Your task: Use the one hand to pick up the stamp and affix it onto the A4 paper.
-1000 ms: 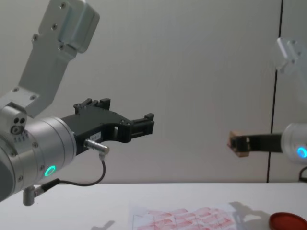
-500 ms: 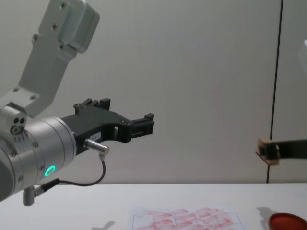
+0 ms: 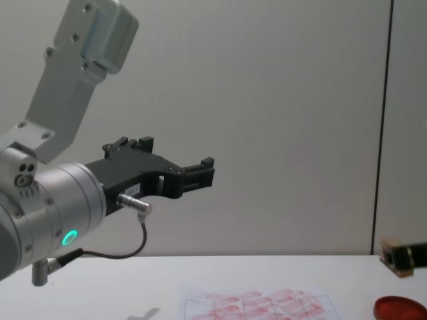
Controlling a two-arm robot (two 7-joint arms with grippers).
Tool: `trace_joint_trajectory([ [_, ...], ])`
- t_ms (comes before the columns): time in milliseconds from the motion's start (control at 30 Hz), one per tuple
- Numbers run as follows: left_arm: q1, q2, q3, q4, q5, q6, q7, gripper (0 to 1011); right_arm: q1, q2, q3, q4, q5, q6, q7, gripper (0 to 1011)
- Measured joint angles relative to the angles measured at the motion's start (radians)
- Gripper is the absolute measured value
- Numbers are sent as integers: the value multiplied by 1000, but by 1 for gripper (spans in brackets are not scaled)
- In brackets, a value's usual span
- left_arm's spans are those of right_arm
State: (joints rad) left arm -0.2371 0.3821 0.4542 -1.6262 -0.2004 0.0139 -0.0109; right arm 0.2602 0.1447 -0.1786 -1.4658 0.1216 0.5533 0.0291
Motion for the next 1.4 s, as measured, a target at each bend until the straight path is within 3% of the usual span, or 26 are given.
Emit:
trace_joint_trajectory([
  [533, 0, 0, 0, 0, 0, 0, 0, 1001, 5, -4, -4, 102, -23, 8, 22, 233],
  [933, 0, 0, 0, 0, 0, 0, 0, 1001, 6, -6, -5, 118, -33, -22, 29, 612],
  [1400, 0, 0, 0, 0, 0, 0, 0, 1001, -39, 11, 3, 9, -44, -114, 26, 991],
])
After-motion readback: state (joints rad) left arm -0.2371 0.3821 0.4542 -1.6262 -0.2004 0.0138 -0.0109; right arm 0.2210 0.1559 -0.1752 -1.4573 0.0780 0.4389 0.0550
